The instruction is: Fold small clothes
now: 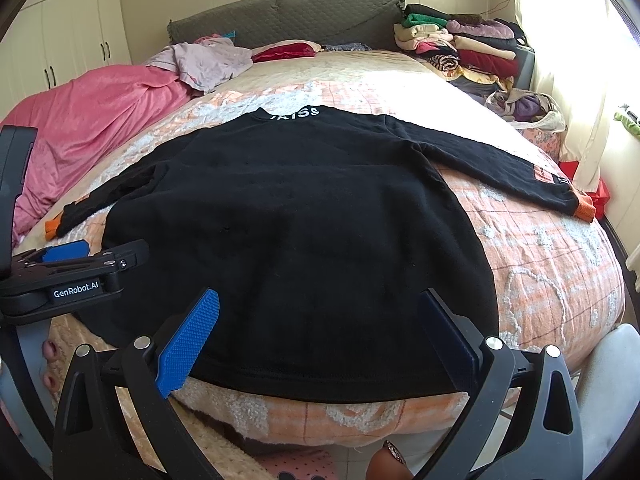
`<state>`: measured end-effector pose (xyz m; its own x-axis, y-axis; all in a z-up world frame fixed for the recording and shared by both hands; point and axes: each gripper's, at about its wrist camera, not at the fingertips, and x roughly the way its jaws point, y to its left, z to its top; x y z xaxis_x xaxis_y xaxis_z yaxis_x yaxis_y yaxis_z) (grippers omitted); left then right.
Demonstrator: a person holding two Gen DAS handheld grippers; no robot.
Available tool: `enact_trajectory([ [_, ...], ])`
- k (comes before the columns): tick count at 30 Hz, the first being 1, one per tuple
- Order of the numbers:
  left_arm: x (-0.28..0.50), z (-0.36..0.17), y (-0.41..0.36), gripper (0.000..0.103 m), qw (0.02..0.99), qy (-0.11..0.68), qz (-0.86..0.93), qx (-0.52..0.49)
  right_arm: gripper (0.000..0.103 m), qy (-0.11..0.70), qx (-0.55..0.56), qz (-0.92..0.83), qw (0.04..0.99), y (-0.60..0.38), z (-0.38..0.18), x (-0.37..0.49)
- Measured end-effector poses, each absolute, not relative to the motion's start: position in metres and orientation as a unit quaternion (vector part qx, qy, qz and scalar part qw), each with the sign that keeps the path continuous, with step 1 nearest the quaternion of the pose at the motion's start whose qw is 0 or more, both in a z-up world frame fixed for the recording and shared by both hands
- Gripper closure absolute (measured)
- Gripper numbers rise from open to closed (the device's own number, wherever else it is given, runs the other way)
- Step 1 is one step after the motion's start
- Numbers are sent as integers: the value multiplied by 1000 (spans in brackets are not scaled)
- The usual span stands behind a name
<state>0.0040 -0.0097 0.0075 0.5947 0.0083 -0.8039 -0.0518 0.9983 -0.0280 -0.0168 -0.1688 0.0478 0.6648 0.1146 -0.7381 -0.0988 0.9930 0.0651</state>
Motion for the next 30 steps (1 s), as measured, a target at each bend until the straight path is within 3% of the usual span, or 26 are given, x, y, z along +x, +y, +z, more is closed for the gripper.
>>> enact_trajectory([
  [30,74,24,-22,9,888,457,-19,-33,4,394,50,52,916,-189,55,32],
])
